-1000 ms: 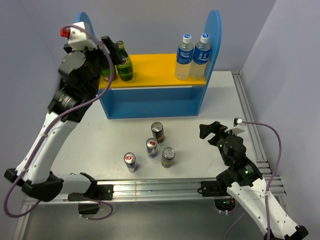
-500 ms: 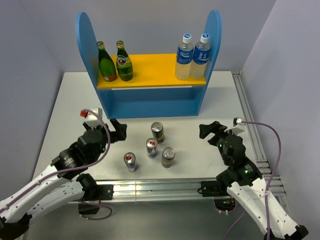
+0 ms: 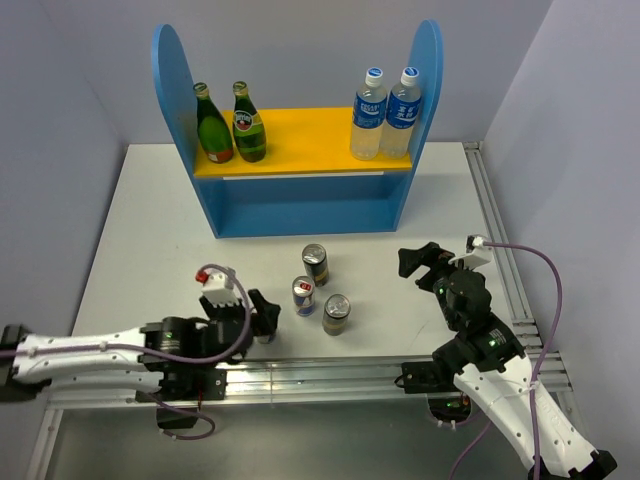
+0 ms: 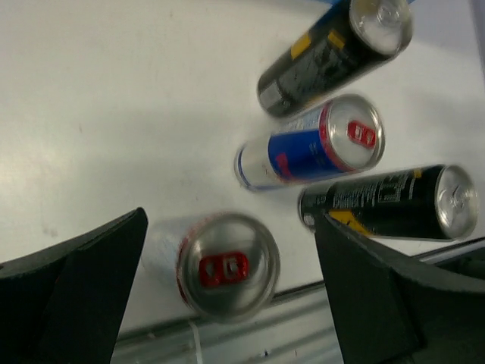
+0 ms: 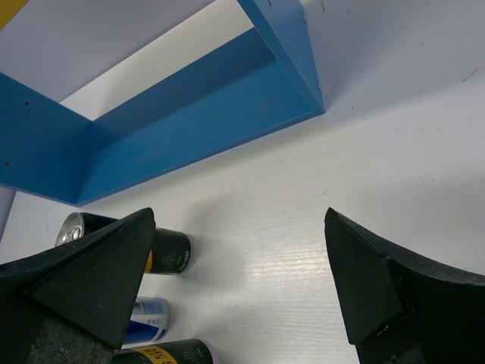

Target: Place and organize the beverage onto the shelf

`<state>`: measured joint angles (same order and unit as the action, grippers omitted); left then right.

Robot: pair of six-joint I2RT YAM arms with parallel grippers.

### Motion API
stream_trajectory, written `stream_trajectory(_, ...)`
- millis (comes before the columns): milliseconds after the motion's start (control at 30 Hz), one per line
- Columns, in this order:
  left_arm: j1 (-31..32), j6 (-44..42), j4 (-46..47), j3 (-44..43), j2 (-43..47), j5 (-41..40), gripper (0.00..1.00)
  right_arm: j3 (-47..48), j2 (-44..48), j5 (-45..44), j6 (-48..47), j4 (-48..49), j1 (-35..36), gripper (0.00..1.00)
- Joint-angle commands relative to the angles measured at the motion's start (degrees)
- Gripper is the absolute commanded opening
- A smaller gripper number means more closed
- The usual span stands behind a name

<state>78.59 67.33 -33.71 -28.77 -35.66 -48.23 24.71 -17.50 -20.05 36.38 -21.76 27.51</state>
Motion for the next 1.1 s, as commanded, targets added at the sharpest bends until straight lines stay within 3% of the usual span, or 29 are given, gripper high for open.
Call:
stream_trajectory(0,12.4,26.4,-17.1,-7.2,-9.0,-15.5,0.99,-0.4,0.3,-0.2,-0.2,2.2,0.4,1.00)
stream_trajectory(33,15.3,33.8,-23.5,-9.0,-15.3,-16.8,0.99,-0.5,0.4,-0.1,-0.2,2.2,0.4,1.00)
stream_trajectory(67,19.9,49.0,-37.3,-10.6,-18.4,-17.5,0.99,-0.6,0.6,-0.1,-0.3,2.4,0.4,1.00)
stream_trajectory(100,21.5,55.9,-43.0,-12.9,-21.6,-17.1,0.99,-0.7,0.7,0.0,-0.3,2.4,0.4,1.00)
stream_trajectory(233,23.3,59.4,-44.9,-14.5,-31.8,-16.5,0.99,-0.5,0.3,0.5,-0.4,2.4,0.4,1.00)
stream_trajectory(467,23.4,68.4,-41.9,-9.3,-36.1,-18.2,0.99,-0.8,1.1,1.1,-0.7,2.8,0.4,1.00)
stream_trajectory(567,22.9,67.4,-37.8,-7.5,-37.0,-20.1,0.99,-0.7,0.7,1.1,-0.7,2.6,0.4,1.00)
stream_trajectory(633,22.1,62.4,-30.2,-6.6,-36.7,-20.6,0.99,-0.6,0.4,0.9,-0.7,2.6,0.4,1.00)
stream_trajectory(767,17.7,44.5,-13.8,-3.8,-35.2,-20.7,0.99,-0.7,0.4,1.0,-0.7,2.8,0.4,1.00)
stream_trajectory(900,15.6,40.8,-8.1,-1.6,-35.9,-21.8,0.95,-0.8,0.6,1.2,-0.8,2.9,0.4,1.00)
stream_trajectory(967,14.0,37.7,-4.5,-1.2,-36.8,-21.9,0.90,-0.9,0.7,1.2,-0.8,2.9,0.4,1.00)
stream_trajectory(1067,12.0,37.9,-2.9,-0.1,-38.3,-22.6,0.64,-0.8,0.4,1.3,-1.0,3.1,0.4,1.00)
